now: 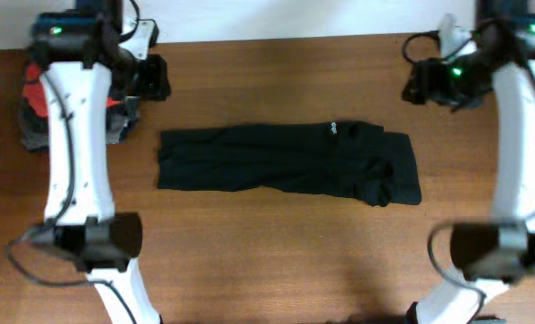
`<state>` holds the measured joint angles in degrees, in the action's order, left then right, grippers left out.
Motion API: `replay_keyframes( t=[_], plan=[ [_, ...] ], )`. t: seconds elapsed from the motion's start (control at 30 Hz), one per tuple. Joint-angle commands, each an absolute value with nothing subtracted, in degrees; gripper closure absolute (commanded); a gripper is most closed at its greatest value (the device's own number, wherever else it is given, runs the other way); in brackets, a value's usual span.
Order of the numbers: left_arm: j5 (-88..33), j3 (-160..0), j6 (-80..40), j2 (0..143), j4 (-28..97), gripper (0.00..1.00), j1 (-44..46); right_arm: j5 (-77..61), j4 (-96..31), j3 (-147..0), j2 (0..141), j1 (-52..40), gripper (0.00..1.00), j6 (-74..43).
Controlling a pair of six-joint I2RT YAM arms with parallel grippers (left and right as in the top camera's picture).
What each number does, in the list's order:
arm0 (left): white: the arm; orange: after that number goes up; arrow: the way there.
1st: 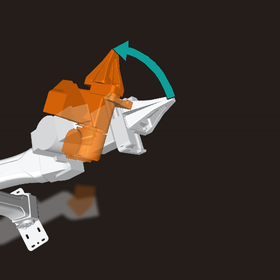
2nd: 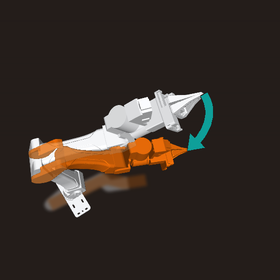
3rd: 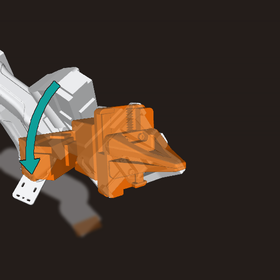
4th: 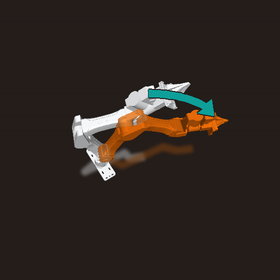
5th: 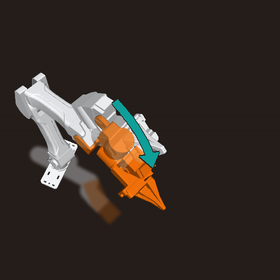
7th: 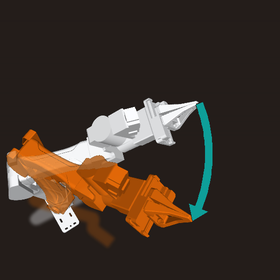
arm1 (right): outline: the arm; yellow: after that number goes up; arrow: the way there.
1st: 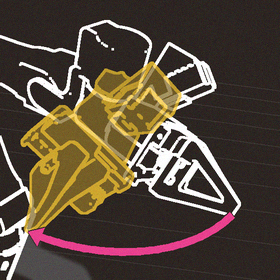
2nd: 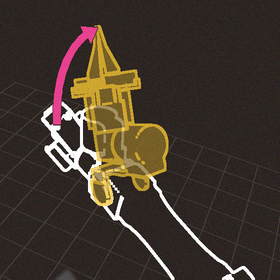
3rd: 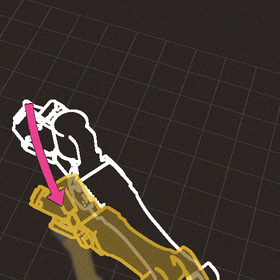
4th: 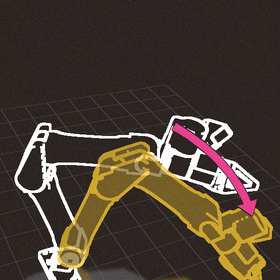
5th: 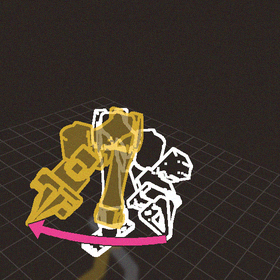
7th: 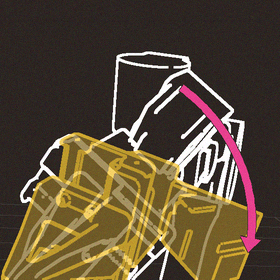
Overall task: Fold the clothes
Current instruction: 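Release the shirt and raise both grippers away, then lower both grippers to grasp the strip's left and right ends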
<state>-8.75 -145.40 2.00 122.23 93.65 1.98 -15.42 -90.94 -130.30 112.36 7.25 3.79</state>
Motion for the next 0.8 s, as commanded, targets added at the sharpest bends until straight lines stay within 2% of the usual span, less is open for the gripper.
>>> replay_keyframes(
  t=[0.0, 0.23, 0.3, 0.43, 0.77],
  plan=[
    [-6.6, -145.8, -2.2, 119.1, 96.7, 0.49, 2.1, -7.4, -96.4, -131.3, 104.8, 7.1, 0.31, 0.1],
    [1.6, -144.9, -3.7, 118.6, 95.3, 0.46, 2.2, -7.5, -97.3, -130.9, 102.0, 7.1, 0.31, -3.3],
    [2.3, -144.9, -3.7, 118.5, 94.0, 0.43, 2.2, -7.4, -97.3, -130.9, 101.6, 7.1, 0.31, -4.6],
    [1.5, -144.9, -3.7, 116.7, 93.1, 0.43, 2.4, -7.4, -97.3, -130.9, 99.0, 7.1, 0.31, -5.0],
    [1.3, -144.1, -4.9, 108.3, 96.7, 0.43, 6.5, -7.7, -97.3, -125.7, 84.9, 7.1, 0.12, -4.8]
  ],
)
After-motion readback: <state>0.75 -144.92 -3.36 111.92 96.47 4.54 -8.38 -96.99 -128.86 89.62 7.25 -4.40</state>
